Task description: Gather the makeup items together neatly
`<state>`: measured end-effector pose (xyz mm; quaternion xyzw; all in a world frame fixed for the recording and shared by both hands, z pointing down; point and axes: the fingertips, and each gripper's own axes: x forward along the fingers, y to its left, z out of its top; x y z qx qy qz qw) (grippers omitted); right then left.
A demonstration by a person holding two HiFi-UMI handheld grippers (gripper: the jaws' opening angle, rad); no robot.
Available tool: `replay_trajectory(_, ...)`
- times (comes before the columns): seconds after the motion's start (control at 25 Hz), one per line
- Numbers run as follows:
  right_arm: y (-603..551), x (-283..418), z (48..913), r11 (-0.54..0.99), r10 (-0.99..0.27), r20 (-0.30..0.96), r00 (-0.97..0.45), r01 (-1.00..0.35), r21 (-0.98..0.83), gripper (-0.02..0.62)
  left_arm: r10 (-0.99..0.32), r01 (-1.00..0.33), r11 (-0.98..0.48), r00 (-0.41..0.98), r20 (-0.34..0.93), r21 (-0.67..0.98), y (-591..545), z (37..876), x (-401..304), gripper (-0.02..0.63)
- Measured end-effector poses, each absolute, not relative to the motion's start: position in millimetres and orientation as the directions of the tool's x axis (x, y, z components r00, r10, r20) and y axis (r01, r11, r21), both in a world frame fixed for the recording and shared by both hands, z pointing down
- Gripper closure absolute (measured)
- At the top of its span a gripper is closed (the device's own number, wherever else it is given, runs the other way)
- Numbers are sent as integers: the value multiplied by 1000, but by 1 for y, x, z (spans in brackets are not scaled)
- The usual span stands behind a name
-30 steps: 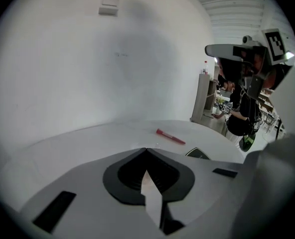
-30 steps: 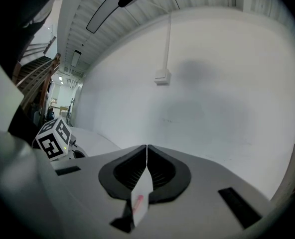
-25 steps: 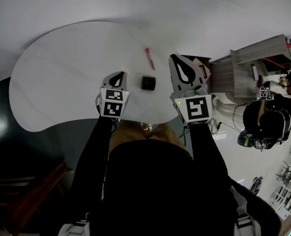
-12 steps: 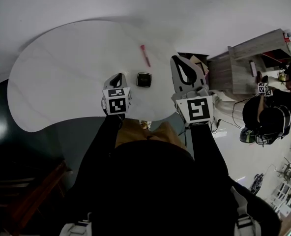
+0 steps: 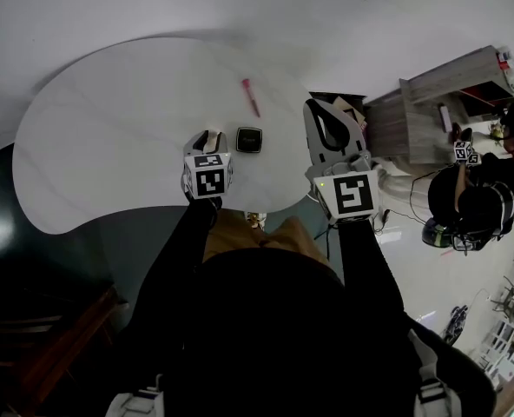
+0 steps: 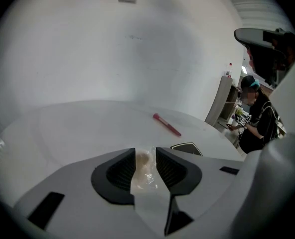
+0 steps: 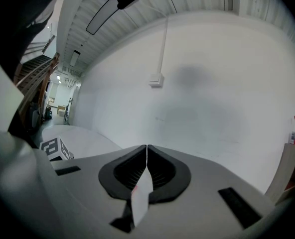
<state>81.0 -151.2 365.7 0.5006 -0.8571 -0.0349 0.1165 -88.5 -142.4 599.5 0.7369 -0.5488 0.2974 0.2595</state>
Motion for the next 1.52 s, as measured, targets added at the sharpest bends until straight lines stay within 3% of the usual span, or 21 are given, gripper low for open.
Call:
replay_trajectory(0.44, -150, 79, 350, 508, -861, 109, -497, -845, 168, 568, -747, -963, -263, 239, 620, 55, -147, 540, -88, 468)
replay_trajectory(1.12, -149, 72, 324, 500, -864, 16, -503, -855, 138, 568, -922, -941, -327, 298, 245, -84, -153, 351, -79, 468)
replay_trajectory(1.52, -169, 65, 321, 411, -911, 40, -410, -899, 152, 568, -874, -902, -431, 407, 268, -38, -176, 356, -75, 468)
